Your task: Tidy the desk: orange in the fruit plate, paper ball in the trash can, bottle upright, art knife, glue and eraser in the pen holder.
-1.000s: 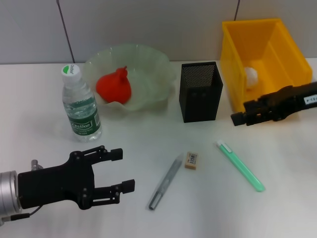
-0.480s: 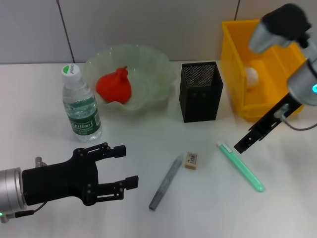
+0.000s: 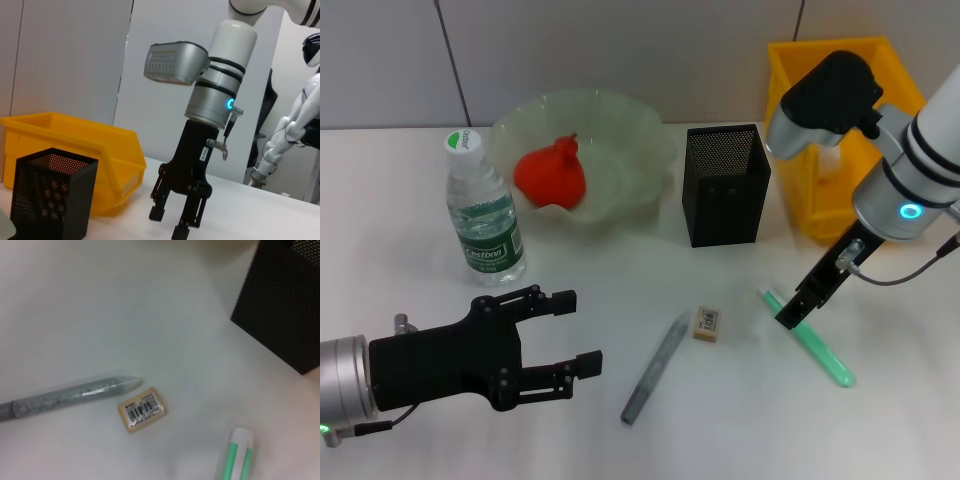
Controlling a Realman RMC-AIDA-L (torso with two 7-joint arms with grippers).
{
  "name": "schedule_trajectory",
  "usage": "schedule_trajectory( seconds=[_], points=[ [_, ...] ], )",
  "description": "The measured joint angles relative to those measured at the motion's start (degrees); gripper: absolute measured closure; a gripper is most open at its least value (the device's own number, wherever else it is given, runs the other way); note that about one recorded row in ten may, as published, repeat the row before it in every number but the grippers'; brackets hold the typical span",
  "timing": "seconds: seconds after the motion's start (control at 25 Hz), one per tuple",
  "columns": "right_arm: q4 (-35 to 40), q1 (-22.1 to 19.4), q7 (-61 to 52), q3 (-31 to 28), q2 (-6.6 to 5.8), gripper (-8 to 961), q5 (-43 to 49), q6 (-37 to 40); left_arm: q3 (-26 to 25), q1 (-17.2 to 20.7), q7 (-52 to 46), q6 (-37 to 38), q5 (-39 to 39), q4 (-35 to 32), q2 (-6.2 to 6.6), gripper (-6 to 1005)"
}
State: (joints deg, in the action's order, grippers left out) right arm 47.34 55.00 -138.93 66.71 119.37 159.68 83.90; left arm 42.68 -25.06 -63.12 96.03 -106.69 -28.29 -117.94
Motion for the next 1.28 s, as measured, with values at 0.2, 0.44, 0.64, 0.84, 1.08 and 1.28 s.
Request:
schedule_trajectory(
  seconds=[0.2, 0.44, 0.64, 0.84, 1.08, 1.28],
  points=[
    [-1.81, 0.26, -0.30, 0.94, 0.00, 292, -0.60, -1.29, -0.07, -0.20, 0.00, -0.16, 0.04, 0.00, -0.10, 181],
    [-4.19, 0.89, -0.30, 2.80, -0.01, 293, -0.60, -2.68, -0.47, -0.33, 0.01, -0.45, 0.09, 0.00, -0.19, 181],
    [-4.59, 0.87, -0.30, 3.28, -0.02, 294, -0.51, -3.45, -0.63, -0.34, 0.01, -0.51, 0.18, 0.00, -0.20, 180],
    [-5.70, 0.92, -0.03, 3.58, -0.01, 387, -0.46, -3.97, -0.61, -0.34, -0.01, -0.51, 0.65, -0.01, -0.27, 180],
    [-5.96, 0.80, -0.02, 4.00, 0.06, 485, -0.46, -4.37, -0.58, -0.34, -0.04, -0.51, 0.77, 0.00, -0.27, 180],
    [-6.76, 0.83, 0.05, 4.08, 0.08, 486, -0.46, -4.81, -0.58, -0.37, -0.06, -0.53, 0.81, -0.01, -0.37, 180]
  ],
)
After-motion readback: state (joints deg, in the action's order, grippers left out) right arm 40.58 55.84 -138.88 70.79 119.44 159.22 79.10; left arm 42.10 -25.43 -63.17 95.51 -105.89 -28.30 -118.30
